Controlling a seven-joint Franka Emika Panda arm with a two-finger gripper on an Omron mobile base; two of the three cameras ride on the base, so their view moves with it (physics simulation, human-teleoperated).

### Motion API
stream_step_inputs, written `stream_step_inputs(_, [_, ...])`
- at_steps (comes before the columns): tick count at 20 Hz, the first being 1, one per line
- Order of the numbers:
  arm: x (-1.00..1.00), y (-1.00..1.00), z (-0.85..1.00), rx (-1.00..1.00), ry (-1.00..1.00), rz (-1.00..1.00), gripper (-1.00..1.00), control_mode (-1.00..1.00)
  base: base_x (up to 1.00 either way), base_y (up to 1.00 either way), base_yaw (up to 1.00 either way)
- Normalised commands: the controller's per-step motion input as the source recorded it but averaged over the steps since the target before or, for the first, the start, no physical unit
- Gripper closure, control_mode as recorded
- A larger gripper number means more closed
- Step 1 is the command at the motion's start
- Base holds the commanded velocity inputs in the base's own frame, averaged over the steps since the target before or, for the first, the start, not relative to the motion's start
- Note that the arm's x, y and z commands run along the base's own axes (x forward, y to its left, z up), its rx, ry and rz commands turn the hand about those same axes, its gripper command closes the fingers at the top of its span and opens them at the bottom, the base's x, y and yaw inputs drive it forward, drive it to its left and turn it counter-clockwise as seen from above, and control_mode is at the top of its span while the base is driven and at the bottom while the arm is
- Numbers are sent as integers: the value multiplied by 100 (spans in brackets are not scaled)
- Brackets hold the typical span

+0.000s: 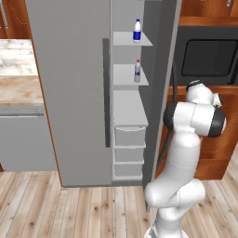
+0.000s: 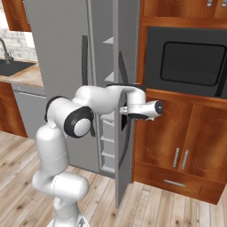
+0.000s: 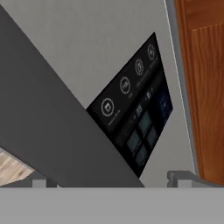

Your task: Take the bottled waters from the counter and place them in the freezer to freeze. Close the freezer door after placing the bottles.

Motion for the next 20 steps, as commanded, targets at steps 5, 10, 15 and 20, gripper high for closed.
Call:
stream_step_inputs(5, [0, 98, 0, -8, 0, 0, -100, -100, 0, 0, 0])
stream_step_inputs(10, [2, 98, 0, -12, 0, -7, -100, -100, 0, 0, 0])
stream_step_inputs(15, [23, 71, 0, -11, 0, -18, -100, -100, 0, 0, 0])
stream_step_inputs(20, [45, 39, 0, -9, 0, -17, -100, -100, 0, 0, 0])
